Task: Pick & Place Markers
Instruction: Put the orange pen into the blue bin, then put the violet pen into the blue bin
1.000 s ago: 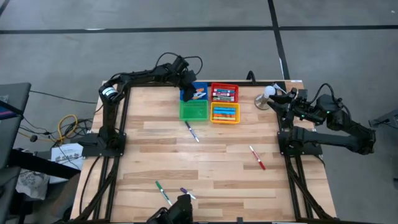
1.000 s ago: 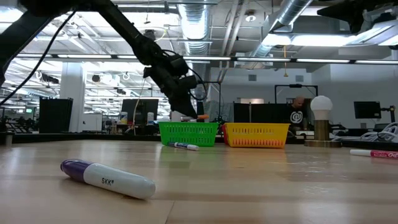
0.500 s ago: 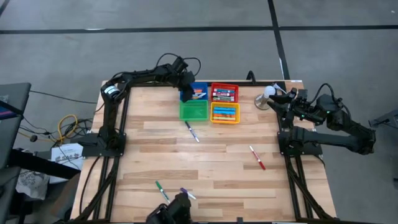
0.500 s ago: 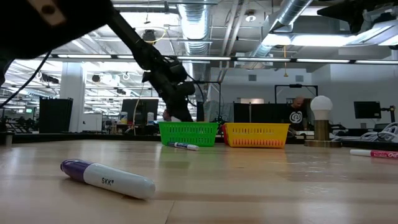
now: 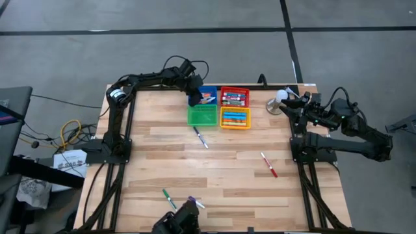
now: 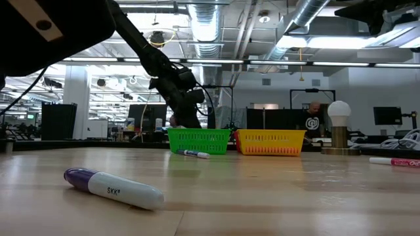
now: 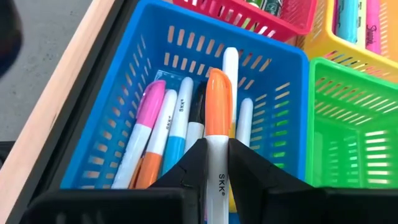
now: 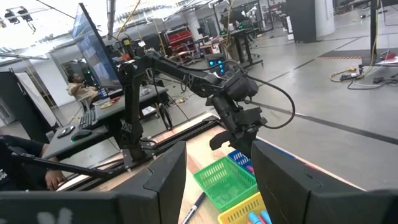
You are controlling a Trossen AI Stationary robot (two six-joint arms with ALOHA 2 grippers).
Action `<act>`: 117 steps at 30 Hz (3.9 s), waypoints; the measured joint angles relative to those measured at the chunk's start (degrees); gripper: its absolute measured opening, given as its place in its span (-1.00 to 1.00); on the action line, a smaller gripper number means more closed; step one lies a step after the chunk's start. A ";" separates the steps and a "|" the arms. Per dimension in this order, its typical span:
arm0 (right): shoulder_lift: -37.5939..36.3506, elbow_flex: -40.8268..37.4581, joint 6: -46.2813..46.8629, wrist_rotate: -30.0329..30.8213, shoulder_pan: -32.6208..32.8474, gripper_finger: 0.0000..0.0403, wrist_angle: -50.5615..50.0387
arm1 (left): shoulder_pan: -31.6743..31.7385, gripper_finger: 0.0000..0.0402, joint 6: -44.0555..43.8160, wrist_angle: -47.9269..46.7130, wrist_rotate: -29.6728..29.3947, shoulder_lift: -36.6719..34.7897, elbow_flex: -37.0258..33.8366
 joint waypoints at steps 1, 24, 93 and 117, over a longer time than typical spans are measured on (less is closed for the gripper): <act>0.00 0.00 0.00 0.00 0.00 -0.15 0.00 | -0.05 -0.75 -0.11 0.02 0.00 0.00 0.00; 0.00 0.00 -0.01 -0.02 0.00 -0.15 0.00 | -1.33 -0.44 -0.55 0.97 -1.64 -0.17 -0.03; 0.02 0.00 -0.02 -0.26 0.00 -0.15 -0.02 | -77.08 -0.46 -115.94 23.98 -41.31 -31.01 -27.10; 0.02 0.00 -0.02 -0.27 0.00 -0.15 -0.02 | -77.49 -0.46 -125.10 25.52 -56.84 -29.80 -25.86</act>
